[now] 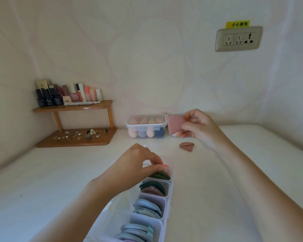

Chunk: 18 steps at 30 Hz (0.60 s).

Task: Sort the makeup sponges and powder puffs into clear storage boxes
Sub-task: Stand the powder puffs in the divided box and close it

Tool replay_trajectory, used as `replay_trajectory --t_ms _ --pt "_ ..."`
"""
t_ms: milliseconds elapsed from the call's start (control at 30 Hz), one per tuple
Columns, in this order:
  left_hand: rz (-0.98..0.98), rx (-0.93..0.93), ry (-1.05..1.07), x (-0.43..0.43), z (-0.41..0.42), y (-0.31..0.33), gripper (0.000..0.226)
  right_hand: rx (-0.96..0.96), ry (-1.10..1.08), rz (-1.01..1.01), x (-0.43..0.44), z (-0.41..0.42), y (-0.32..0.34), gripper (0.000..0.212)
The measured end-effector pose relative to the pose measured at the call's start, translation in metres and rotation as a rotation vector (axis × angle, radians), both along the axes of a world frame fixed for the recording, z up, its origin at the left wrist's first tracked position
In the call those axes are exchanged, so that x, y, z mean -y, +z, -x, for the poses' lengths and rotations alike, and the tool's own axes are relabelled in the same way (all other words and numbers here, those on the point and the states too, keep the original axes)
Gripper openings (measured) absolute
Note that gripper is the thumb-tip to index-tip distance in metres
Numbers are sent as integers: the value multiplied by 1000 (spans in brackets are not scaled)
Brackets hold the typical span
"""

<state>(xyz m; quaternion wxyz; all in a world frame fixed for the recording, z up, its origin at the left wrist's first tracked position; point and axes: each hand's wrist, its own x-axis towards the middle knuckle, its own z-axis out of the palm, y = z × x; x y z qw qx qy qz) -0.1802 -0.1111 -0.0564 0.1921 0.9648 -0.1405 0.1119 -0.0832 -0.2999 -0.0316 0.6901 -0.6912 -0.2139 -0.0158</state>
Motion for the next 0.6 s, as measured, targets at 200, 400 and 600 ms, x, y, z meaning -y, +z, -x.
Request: replay_trajectory --t_ms 200,400,600 --pt "15 22 0 0 2 1 32 152 244 413 -18 22 -6 39" --pt "77 -8 43 2 2 1 28 272 153 604 -21 26 -11 26" --pt "135 -25 34 2 2 0 20 339 255 817 -19 37 -9 33"
